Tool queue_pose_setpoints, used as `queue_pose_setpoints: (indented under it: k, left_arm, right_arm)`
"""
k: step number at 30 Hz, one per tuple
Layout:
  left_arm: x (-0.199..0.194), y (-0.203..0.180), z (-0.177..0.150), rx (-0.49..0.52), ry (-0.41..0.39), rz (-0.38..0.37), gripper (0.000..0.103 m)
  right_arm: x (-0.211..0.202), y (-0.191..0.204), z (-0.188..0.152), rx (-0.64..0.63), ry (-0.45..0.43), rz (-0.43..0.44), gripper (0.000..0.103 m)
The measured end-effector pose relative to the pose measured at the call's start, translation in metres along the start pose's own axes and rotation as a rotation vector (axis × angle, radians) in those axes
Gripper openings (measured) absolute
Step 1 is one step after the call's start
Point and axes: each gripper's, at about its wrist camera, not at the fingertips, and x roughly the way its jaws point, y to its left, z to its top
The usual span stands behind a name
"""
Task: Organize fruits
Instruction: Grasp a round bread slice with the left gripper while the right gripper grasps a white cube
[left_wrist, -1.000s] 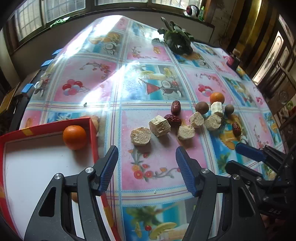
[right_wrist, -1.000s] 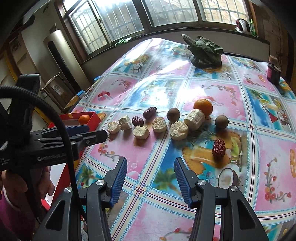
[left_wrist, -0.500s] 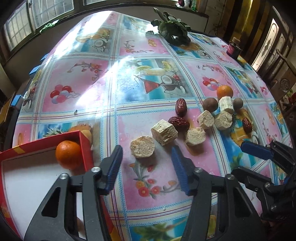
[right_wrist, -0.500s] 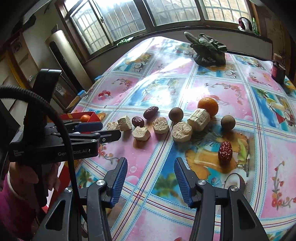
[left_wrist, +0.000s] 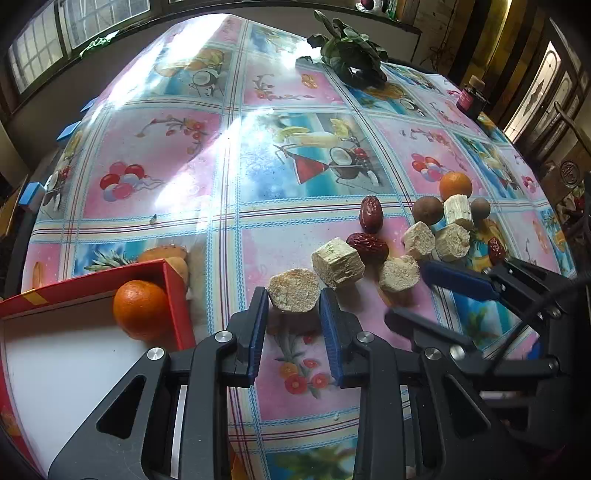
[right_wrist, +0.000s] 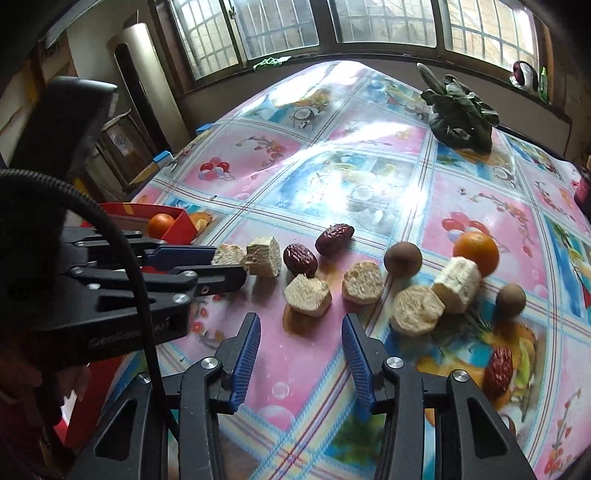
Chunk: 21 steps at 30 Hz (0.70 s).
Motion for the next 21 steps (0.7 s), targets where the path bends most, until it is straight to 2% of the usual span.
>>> queue_pose_setpoints:
  k: [2, 5, 10, 21]
  left_arm:
    - [-0.003, 0.000, 0.000, -0.004, -0.005, -0.003, 0.028]
    - [-0.008, 0.003, -0.002, -0.015, -0.013, -0.005, 0.028]
    - [-0.021, 0.007, -0.009, -0.041, -0.025, -0.010, 0.028]
    - [-0.061, 0.014, -0.036, -0.071, -0.077, 0.000, 0.028]
  right_arm:
    - [0.004, 0.000, 0.006, -0.004, -0.006, -0.018, 0.042]
    - [0.009, 0.000, 0.011, -0.016, -0.011, -0.052, 0.028]
    - [-0.005, -0.002, 0.001, 0.010, -0.015, -0.086, 0.028]
    - [-0.047, 0.018, -0.026, 0.054, -0.073, -0.045, 0.028]
